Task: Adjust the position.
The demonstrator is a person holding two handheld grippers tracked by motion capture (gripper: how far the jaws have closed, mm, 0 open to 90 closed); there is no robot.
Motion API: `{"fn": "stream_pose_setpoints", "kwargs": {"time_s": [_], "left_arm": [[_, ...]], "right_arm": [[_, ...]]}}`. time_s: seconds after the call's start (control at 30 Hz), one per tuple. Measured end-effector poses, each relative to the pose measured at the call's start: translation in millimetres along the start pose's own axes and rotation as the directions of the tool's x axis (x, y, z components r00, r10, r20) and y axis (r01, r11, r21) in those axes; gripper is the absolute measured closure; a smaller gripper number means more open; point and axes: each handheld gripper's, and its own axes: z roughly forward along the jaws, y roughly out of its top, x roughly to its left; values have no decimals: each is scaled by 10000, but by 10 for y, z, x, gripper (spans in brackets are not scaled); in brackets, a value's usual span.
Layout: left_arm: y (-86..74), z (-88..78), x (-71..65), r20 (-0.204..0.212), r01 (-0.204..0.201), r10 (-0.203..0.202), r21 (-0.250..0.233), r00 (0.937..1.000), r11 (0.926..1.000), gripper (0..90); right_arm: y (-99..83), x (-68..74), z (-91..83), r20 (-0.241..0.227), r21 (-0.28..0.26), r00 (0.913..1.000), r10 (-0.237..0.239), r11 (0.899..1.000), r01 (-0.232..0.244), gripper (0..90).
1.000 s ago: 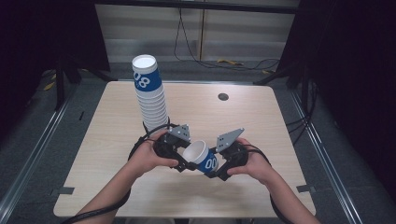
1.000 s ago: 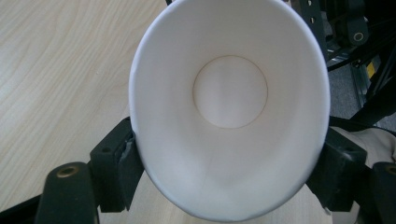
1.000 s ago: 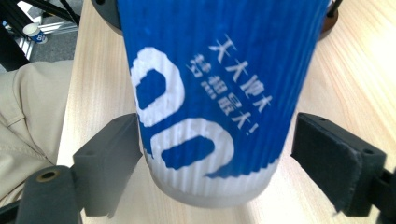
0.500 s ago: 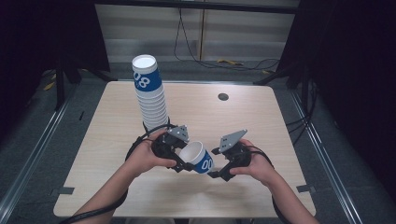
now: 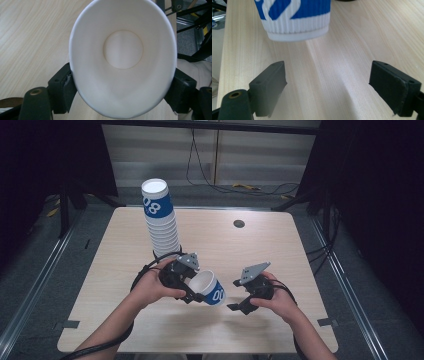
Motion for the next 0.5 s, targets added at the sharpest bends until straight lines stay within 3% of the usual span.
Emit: {"fn": "stream_pose_setpoints", "kwargs": {"time_s": [0.1, 0.3, 0.5], "left_arm": [[-4, -12, -4, 18, 62, -62, -9, 10000, 10000, 229], [-35, 10, -3, -170, 162, -153, 539, 9997, 9984, 228], [-93, 59, 4, -351, 218, -190, 809, 9992, 9965, 226]], "right_arm": [[-31, -6, -1, 44, 20, 10000, 63, 10000, -63, 132], [-78, -14, 0, 172, 116, 9994, 296, 9995, -298, 132], [-106, -10, 7, 397, 229, 9990, 206, 9995, -215, 132]]}}
